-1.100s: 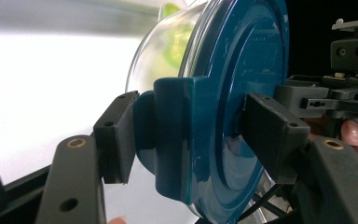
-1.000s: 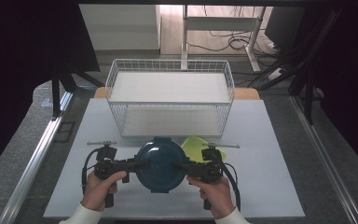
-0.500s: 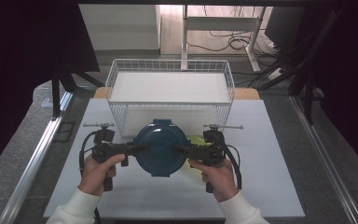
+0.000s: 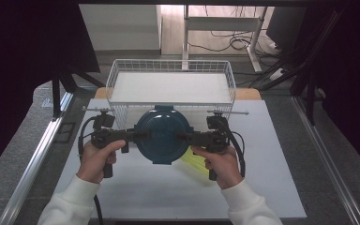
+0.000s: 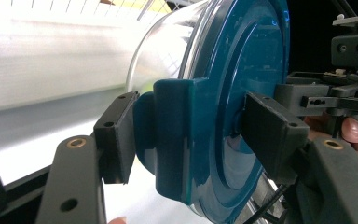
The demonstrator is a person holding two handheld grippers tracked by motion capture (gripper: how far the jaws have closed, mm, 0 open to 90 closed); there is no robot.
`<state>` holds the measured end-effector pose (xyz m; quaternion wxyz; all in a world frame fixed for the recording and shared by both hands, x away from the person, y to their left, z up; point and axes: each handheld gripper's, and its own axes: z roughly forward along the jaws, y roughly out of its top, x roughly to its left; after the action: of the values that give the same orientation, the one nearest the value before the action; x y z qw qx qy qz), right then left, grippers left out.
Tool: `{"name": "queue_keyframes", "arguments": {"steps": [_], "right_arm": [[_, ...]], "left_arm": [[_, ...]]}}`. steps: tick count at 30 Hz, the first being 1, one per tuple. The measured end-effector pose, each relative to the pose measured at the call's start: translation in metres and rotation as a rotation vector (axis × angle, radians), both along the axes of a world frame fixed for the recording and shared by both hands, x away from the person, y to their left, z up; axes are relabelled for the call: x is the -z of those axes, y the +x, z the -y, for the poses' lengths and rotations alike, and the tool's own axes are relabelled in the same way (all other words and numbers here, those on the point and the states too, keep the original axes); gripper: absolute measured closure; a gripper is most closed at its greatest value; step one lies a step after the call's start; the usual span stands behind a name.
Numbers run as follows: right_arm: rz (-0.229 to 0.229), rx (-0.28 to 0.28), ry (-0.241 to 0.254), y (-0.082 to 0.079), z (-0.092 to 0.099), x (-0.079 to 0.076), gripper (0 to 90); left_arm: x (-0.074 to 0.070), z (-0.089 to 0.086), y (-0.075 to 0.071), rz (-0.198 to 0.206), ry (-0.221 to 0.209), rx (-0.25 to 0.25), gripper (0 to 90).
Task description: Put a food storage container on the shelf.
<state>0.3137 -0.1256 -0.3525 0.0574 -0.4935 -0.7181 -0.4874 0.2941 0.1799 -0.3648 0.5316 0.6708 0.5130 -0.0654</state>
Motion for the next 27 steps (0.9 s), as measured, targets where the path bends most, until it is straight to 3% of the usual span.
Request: {"name": "queue_keyframes", "arguments": {"steps": [14,27], "right_arm": [[0.028,-0.008,-0.001,0.018,-0.003,-0.035,34.5],[0.05,-0.013,-0.006,0.046,-0.004,-0.07,34.5]], "left_arm": [[-0.033,-0.003,0.016,0.032,-0.009,-0.012,38.1],[-0.066,-0.004,0.045,0.06,-0.004,-0.01,38.2]]}}
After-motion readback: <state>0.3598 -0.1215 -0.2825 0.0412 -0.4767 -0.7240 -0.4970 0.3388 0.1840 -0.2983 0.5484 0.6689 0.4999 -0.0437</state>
